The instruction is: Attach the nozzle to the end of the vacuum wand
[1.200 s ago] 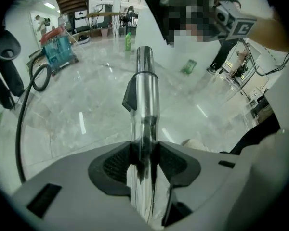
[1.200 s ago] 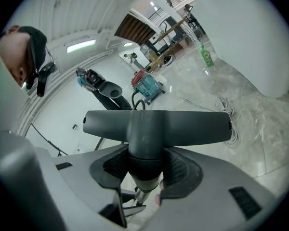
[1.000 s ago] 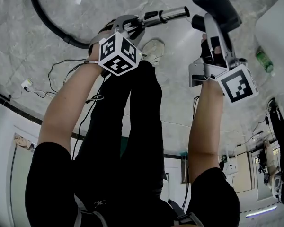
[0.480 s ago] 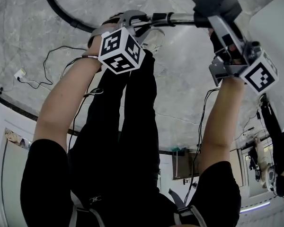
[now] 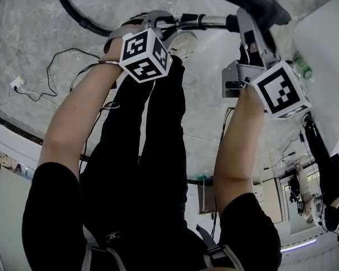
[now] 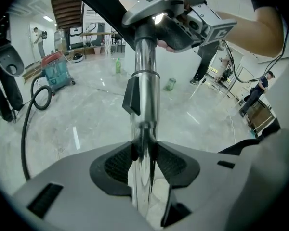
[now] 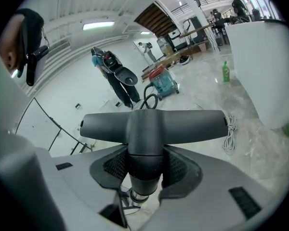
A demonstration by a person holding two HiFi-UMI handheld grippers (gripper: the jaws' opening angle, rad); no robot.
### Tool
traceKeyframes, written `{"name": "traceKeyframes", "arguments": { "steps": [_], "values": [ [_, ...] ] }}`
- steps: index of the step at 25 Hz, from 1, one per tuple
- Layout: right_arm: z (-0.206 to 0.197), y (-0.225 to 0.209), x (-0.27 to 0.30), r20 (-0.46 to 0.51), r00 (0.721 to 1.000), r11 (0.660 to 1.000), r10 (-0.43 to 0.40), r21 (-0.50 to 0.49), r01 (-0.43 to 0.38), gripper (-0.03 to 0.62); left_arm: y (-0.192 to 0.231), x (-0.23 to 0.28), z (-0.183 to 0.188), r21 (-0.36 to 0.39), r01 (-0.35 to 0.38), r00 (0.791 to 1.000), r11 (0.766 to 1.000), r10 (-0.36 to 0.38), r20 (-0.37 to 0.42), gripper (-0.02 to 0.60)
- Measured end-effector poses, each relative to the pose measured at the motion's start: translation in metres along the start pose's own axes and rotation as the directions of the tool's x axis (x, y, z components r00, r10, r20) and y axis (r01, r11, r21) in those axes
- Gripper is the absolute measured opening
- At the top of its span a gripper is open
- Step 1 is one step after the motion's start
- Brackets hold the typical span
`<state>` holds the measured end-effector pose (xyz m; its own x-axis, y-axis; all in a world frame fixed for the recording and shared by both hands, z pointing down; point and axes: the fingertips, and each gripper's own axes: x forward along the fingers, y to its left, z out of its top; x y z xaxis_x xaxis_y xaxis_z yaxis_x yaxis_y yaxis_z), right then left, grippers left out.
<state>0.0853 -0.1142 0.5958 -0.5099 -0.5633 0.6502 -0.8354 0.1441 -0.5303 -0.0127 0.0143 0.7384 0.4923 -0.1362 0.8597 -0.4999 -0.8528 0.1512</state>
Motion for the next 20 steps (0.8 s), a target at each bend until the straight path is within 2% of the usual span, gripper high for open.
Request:
{"name": "traceKeyframes", "arguments": {
  "steps": [5, 7, 10, 12, 16, 20],
  "values": [
    [-0.016, 0.000, -0.003, -0.041, 0.995, 0.996, 0.088, 0.014, -0.088, 0.189, -0.007, 0.005, -0.005, 0.096, 0.030, 1.000, 0.995, -0.029, -0.009, 0.164],
    [-0.020, -0.006, -0.001, -0.063, 0.996, 0.996, 0.071, 0.052, -0.068, 0.189, -0.009, 0.009, -0.004, 0.131, 0.020, 1.000, 0.991, -0.019, -0.010, 0.164],
    [-0.025, -0.016, -0.001, -0.085, 0.996, 0.990, 0.001, 0.139, 0.010, 0.189, -0.011, 0.014, -0.002, 0.162, -0.018, 1.000, 0.987, 0.021, -0.015, 0.166],
    [-0.027, -0.019, -0.001, -0.089, 0.996, 0.983, -0.018, 0.180, 0.034, 0.189, -0.012, 0.016, 0.000, 0.165, -0.035, 0.999, 0.986, 0.037, -0.008, 0.169],
    [-0.025, -0.016, 0.000, -0.099, 0.995, 0.989, 0.009, 0.145, 0.005, 0.189, -0.011, 0.011, 0.012, 0.129, -0.030, 0.998, 0.991, 0.023, 0.052, 0.169],
    [-0.024, -0.013, 0.000, -0.096, 0.995, 0.993, 0.023, 0.121, -0.011, 0.189, -0.008, 0.012, 0.015, 0.085, -0.002, 0.998, 0.996, -0.003, 0.065, 0.169]
  ]
}}
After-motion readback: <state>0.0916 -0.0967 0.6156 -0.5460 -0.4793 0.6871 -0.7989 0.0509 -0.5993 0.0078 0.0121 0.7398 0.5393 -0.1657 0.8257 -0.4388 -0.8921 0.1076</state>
